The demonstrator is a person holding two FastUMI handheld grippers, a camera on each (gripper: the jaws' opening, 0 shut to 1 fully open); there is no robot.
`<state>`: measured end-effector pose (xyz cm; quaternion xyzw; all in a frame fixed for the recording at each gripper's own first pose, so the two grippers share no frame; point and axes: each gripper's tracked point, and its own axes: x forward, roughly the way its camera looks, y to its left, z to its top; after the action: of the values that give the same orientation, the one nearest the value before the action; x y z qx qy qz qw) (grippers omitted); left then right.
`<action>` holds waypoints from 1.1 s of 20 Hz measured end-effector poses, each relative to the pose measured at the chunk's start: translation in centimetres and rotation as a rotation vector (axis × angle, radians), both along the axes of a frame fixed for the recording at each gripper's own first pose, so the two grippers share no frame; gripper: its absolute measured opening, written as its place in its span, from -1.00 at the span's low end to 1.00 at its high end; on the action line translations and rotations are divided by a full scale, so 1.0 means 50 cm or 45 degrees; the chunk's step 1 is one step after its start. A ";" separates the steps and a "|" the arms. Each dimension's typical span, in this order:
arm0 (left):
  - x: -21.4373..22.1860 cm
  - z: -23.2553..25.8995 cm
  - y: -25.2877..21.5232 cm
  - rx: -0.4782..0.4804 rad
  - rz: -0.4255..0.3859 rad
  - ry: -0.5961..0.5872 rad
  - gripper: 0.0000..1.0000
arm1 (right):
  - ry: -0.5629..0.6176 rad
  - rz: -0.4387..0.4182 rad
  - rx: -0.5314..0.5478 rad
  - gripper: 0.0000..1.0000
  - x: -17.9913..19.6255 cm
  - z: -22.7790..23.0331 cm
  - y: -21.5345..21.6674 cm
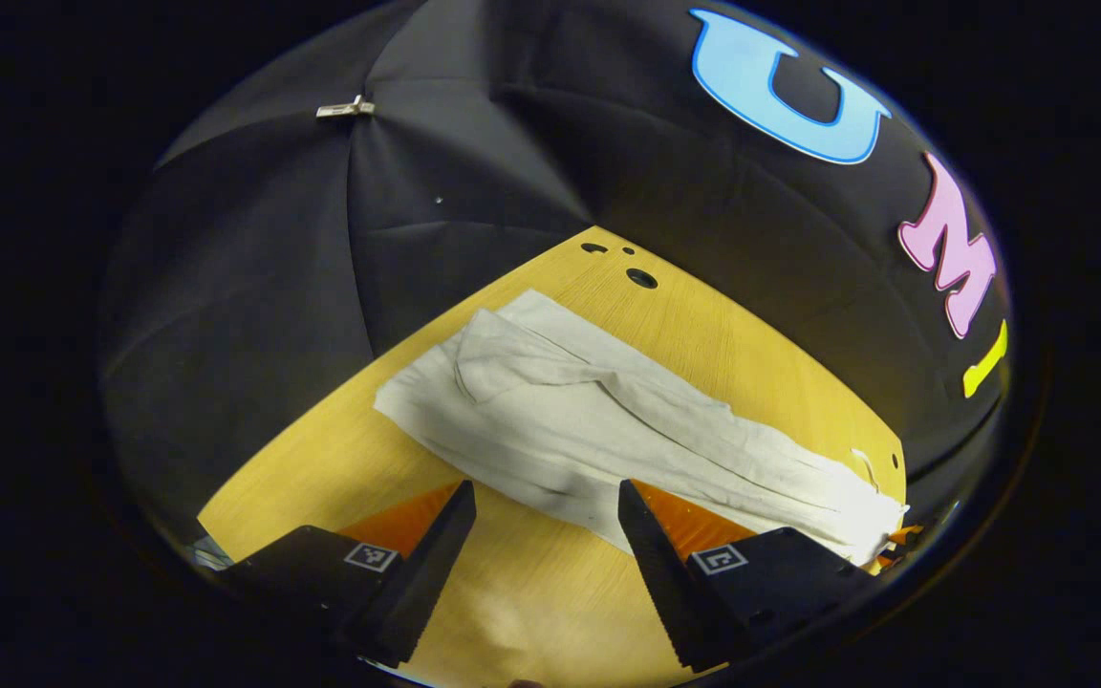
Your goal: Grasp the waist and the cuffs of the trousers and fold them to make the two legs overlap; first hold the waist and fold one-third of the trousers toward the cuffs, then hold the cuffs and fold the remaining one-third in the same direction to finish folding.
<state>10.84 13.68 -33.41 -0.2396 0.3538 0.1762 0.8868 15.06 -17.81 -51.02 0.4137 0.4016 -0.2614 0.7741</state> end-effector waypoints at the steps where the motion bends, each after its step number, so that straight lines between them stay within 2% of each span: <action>1: 0.000 -0.002 -0.002 -0.037 0.019 -0.004 0.92 | -0.009 -0.033 0.069 -0.36 -0.001 -0.015 0.009; 2: 0.000 -0.008 -0.002 -0.072 0.042 -0.009 0.92 | -0.025 -0.090 0.083 -0.72 -0.001 -0.004 -0.003; 3: -0.001 -0.012 0.001 -0.101 0.067 -0.012 0.92 | -0.047 -0.114 0.091 -0.88 0.004 -0.005 -0.002; 8: 0.024 -0.061 0.005 -0.259 0.220 -0.021 0.92 | -0.044 -0.058 0.019 -0.87 0.003 -0.011 0.004; 12: 0.094 -0.057 0.033 -0.252 0.253 -0.086 0.92 | -0.057 -0.029 0.029 -0.87 0.003 -0.012 0.005; 15: 0.144 -0.067 0.041 -0.207 0.237 -0.043 0.90 | -0.058 -0.013 0.021 -0.87 0.001 -0.011 0.005; 17: 0.177 -0.075 0.044 -0.153 0.240 -0.019 0.80 | -0.060 -0.007 0.023 -0.87 0.002 -0.012 0.005; 18: 0.189 -0.084 0.043 -0.139 0.236 -0.008 0.60 | -0.061 -0.003 0.024 -0.87 0.001 -0.012 0.006; 19: 0.196 -0.090 0.045 -0.126 0.237 -0.009 0.25 | -0.062 0.002 0.025 -0.87 0.002 -0.011 0.005; 21: 0.204 -0.093 0.028 -0.199 0.205 -0.030 -0.47 | -0.063 0.017 0.023 -0.88 0.001 -0.012 0.004; 22: 0.202 -0.093 0.029 -0.227 0.214 -0.042 -0.76 | -0.063 0.027 0.018 -0.87 0.000 -0.011 0.004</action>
<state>20.93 15.14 -38.06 -0.3492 0.3322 0.2137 0.8498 15.04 -17.62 -51.56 0.4214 0.3885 -0.2398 0.7836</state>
